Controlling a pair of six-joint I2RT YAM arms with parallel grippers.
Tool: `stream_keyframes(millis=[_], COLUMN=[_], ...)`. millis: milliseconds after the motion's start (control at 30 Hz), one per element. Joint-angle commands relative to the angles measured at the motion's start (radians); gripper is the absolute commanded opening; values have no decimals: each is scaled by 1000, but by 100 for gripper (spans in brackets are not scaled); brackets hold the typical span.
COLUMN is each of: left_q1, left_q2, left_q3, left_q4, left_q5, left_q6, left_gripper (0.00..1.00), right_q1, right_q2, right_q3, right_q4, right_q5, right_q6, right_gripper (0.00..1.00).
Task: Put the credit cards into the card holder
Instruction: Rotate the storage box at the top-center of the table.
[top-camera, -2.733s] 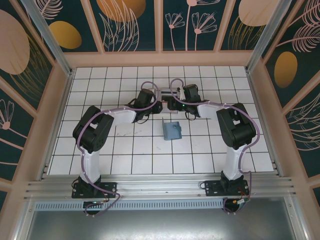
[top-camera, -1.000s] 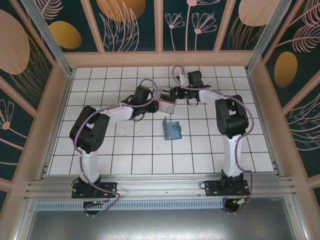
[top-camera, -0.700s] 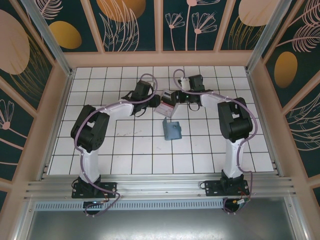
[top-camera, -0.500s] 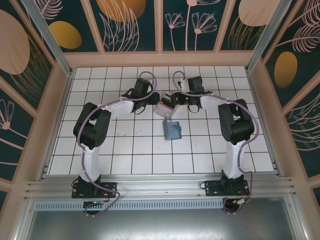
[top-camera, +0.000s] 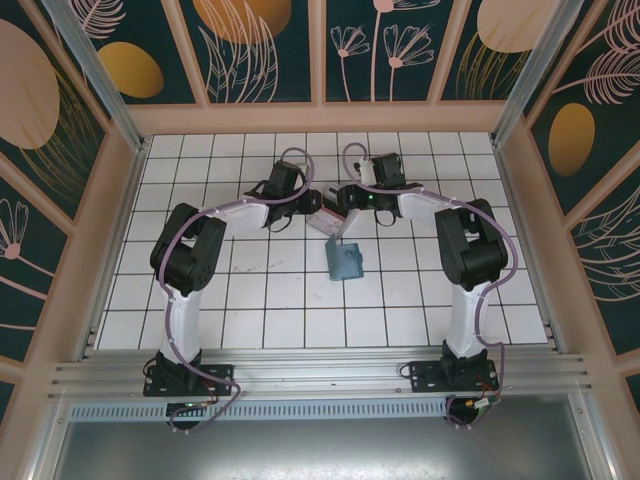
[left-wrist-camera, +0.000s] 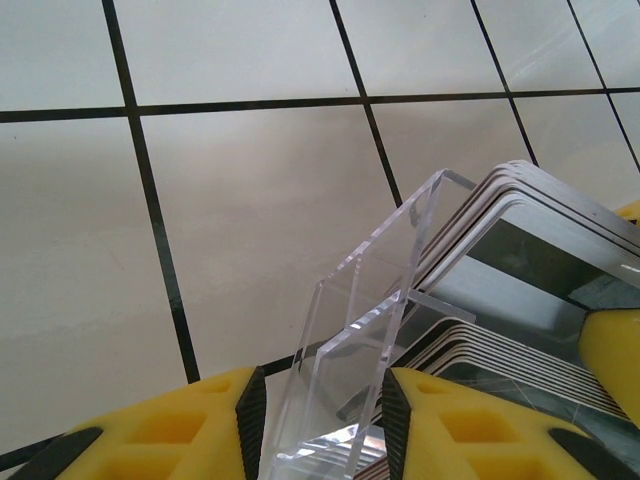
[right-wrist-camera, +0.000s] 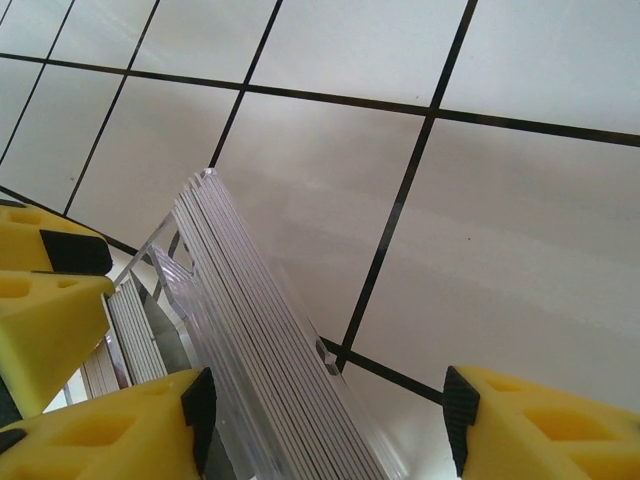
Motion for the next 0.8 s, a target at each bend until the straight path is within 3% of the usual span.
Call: stream_keyframes(millis=[0, 533, 767], left_q1=[-1, -1, -2], left_q2=[40, 31, 31], left_q3=[-24, -80, -80], left_q4=[-23, 8, 7], left_q5=[-1, -16, -16], left_q6=[12, 8, 12], left_gripper=[39, 38, 38], right_q1=[15, 12, 0], right_q2=[-47, 77, 71], right_q3=[14, 96, 103], right_q4=[-46, -116, -106], right_q5=[11, 14, 22], right_q6=[-19, -92, -81], right_gripper=[70, 72, 64])
